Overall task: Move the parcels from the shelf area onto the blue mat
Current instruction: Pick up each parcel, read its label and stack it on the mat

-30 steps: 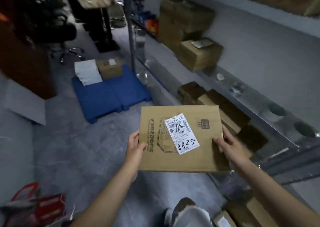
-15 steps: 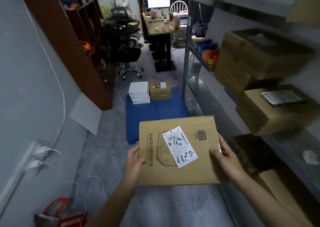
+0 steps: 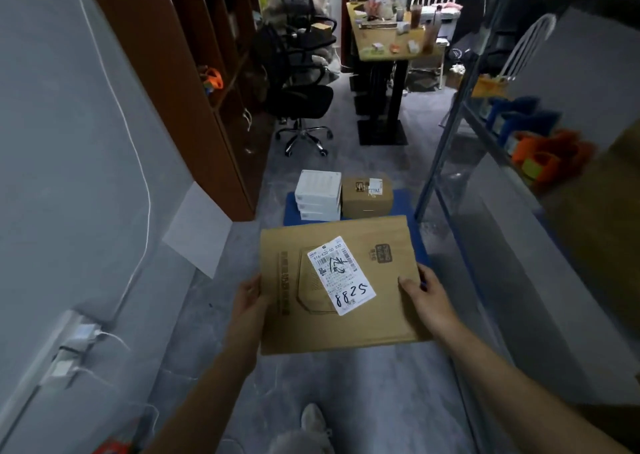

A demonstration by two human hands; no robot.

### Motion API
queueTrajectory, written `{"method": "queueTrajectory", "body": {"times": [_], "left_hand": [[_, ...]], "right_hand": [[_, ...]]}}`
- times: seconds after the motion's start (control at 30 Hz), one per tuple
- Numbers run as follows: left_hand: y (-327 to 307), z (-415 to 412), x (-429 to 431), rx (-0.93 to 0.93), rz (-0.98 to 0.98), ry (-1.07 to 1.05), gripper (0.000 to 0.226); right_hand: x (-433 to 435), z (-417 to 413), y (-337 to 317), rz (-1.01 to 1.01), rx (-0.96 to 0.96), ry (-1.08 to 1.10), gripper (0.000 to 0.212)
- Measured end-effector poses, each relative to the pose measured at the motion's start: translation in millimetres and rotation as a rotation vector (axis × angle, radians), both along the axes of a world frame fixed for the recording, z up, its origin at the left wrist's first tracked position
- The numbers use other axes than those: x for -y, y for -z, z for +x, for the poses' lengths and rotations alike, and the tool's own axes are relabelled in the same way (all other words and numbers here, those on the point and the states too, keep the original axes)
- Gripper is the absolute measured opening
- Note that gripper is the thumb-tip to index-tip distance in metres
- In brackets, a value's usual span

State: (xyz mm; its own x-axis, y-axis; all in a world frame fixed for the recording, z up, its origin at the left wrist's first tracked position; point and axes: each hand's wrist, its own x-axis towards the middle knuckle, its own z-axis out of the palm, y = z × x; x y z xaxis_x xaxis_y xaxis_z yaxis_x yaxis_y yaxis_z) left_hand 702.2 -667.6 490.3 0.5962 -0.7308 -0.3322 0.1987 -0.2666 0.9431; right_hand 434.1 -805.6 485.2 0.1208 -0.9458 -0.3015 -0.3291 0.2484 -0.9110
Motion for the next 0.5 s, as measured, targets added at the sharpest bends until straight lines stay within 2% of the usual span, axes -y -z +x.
{"method": "queueTrajectory", "body": {"times": [0.2,0.5], "left_hand": [[8.0,80.7,116.8,-0.002,0.044,0.045,0.037],[41.6,135.4,263.9,0.007,0.167,0.065,0.041]], "right_hand": [[106.3,73.8,2.0,0.013,0.022,0.018,0.041],[240.9,130.6,40.3,0.135,-0.019,0.009,0.048]]}}
